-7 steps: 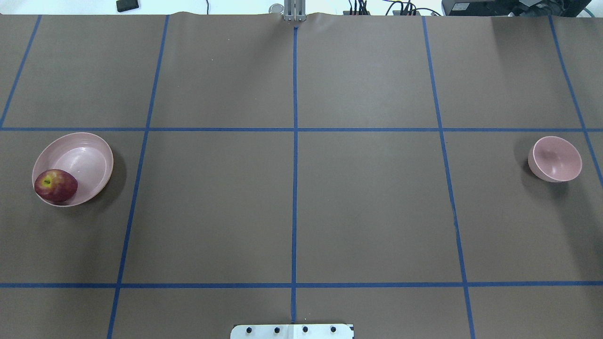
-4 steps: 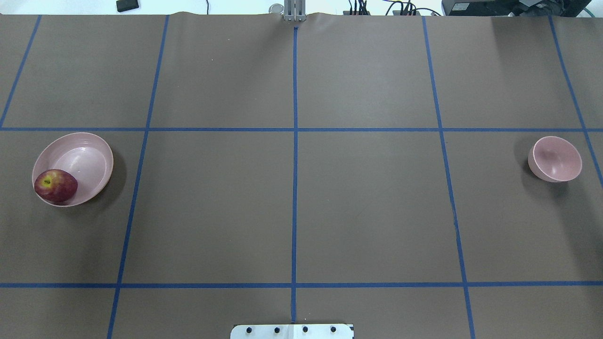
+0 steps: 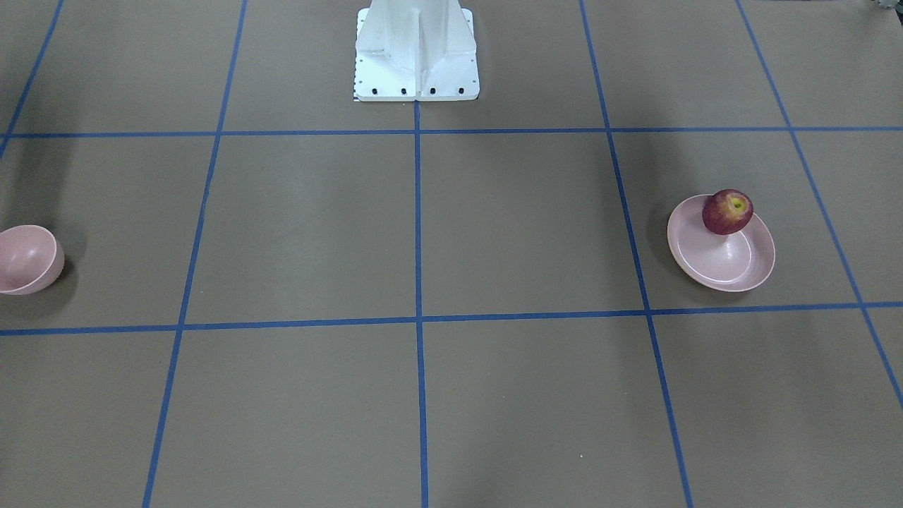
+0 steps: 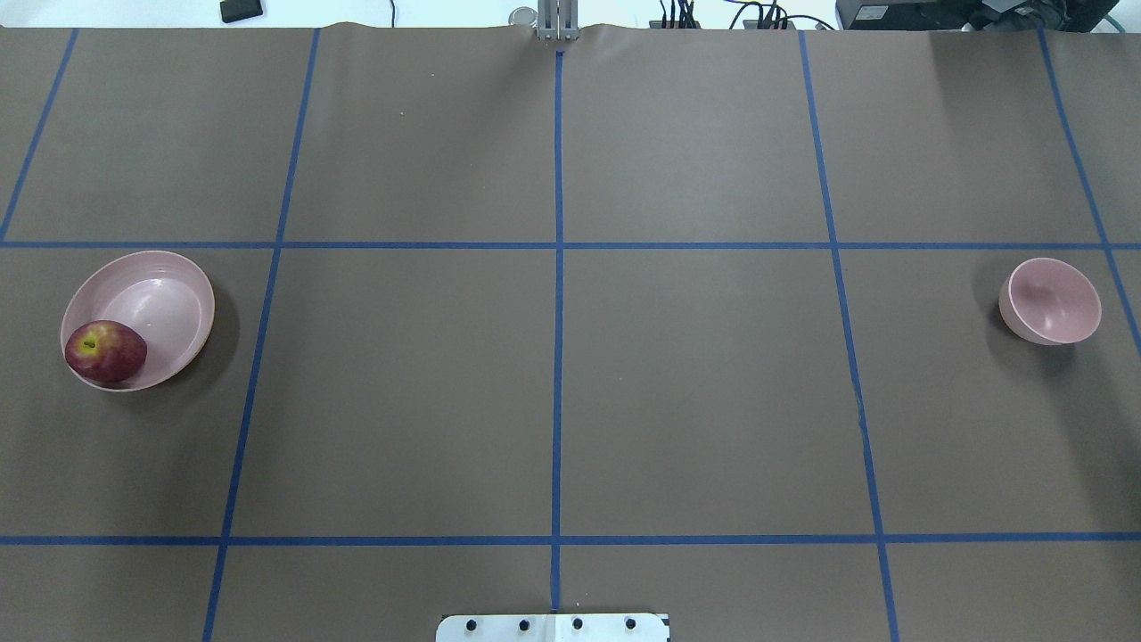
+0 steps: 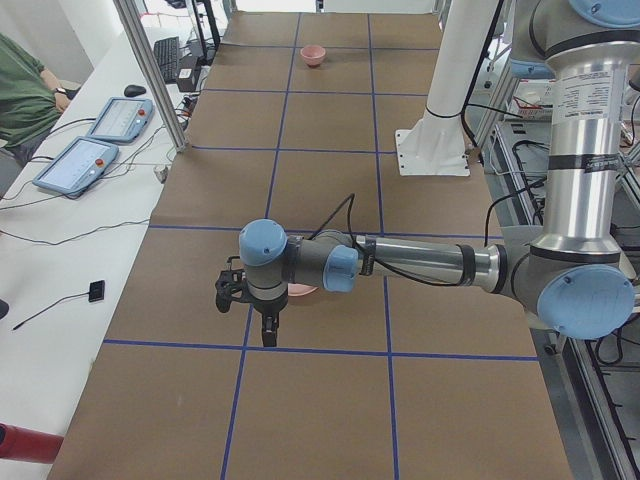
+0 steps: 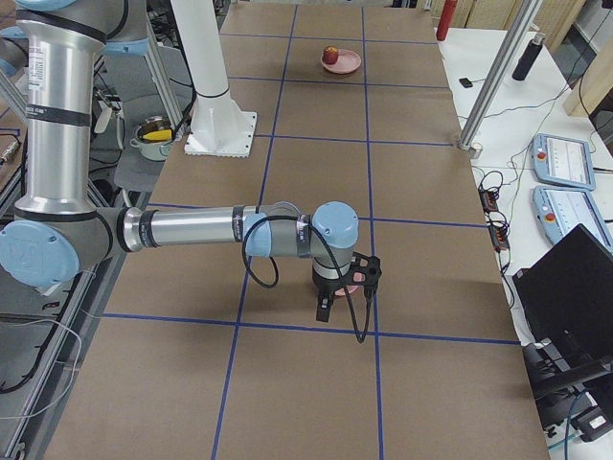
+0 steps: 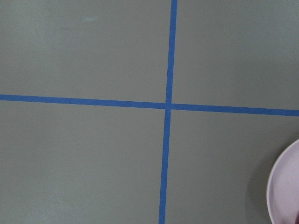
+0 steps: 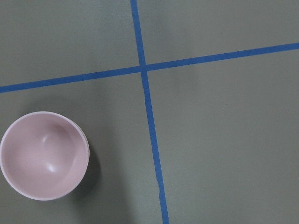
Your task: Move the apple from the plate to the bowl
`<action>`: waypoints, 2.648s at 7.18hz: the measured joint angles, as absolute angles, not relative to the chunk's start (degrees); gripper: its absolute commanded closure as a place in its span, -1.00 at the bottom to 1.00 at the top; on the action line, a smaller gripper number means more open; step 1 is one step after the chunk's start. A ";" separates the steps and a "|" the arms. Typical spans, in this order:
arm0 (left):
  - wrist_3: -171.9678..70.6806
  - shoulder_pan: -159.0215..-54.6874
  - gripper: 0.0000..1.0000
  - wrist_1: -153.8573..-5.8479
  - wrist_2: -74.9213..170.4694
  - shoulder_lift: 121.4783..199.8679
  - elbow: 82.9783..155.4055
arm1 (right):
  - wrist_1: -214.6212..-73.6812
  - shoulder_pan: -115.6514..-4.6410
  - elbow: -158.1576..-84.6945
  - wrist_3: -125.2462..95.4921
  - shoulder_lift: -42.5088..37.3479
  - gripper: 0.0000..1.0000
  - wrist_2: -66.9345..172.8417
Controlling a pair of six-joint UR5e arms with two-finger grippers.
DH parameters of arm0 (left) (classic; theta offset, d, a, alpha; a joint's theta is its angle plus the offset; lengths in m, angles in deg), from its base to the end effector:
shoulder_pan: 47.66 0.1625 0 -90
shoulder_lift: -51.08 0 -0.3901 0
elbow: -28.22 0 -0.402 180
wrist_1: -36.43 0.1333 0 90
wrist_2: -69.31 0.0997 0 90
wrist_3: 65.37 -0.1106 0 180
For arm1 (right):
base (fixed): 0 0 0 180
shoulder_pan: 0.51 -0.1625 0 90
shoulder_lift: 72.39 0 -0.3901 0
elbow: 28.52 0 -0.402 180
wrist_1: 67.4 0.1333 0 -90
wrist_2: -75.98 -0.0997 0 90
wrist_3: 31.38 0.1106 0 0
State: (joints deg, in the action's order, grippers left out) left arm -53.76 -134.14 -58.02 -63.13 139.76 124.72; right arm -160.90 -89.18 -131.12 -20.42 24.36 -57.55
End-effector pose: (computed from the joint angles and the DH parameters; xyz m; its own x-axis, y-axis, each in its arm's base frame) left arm -0.0277 -0.5060 0.5800 0.7269 -0.0433 -0.6854 0.0876 0.9957 0.0300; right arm 0.0465 -0.4582 0.5850 0.7154 0.1457 0.6834 -0.1149 0.9892 -0.0906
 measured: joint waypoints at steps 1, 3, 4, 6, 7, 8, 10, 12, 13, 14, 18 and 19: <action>-53.69 -134.03 -0.98 -58.14 -63.21 139.78 124.91 | -160.74 -89.15 -131.47 -20.16 23.97 -1.00 -58.51; -53.74 -133.82 -0.98 -58.41 -63.65 140.49 125.08 | -160.52 -88.95 -130.46 -19.77 23.10 -1.00 -62.20; -53.74 -133.50 -0.98 -58.46 -63.77 141.45 125.06 | -158.87 -88.58 -129.29 -19.89 22.71 -1.00 -63.80; -50.74 -130.66 -0.97 -58.44 -63.47 143.62 124.55 | -148.79 -85.00 -124.90 -19.64 21.55 -1.00 -64.76; -47.03 -128.94 -0.98 -59.01 -63.32 144.27 124.51 | -144.96 -82.73 -121.37 -19.20 19.40 -1.00 -64.75; -43.90 -127.82 -0.97 -60.25 -63.29 144.51 124.53 | -143.13 -80.69 -118.14 -18.98 17.16 -1.00 -64.57; -39.73 -126.31 -0.98 -61.95 -63.27 144.64 124.67 | -142.17 -76.27 -113.91 -18.90 14.25 -1.00 -64.04; -38.65 -125.71 -0.98 -62.24 -63.31 144.86 124.88 | -142.08 -72.56 -111.59 -18.91 13.18 -1.00 -63.71; -38.44 -125.68 -0.98 -62.27 -63.32 145.09 124.99 | -142.07 -71.84 -110.55 -19.08 12.81 -1.00 -63.42; -38.30 -125.68 -0.98 -62.27 -63.41 145.19 125.30 | -142.05 -71.60 -109.57 -19.59 12.62 -1.00 -62.50; -38.13 -125.78 -0.98 -62.09 -63.72 144.55 128.14 | -142.18 -71.42 -107.67 -20.02 11.84 1.00 -60.49; -38.13 -125.78 -0.98 -62.02 -63.74 144.54 128.32 | -142.19 -71.40 -107.68 -19.85 11.77 1.00 -60.56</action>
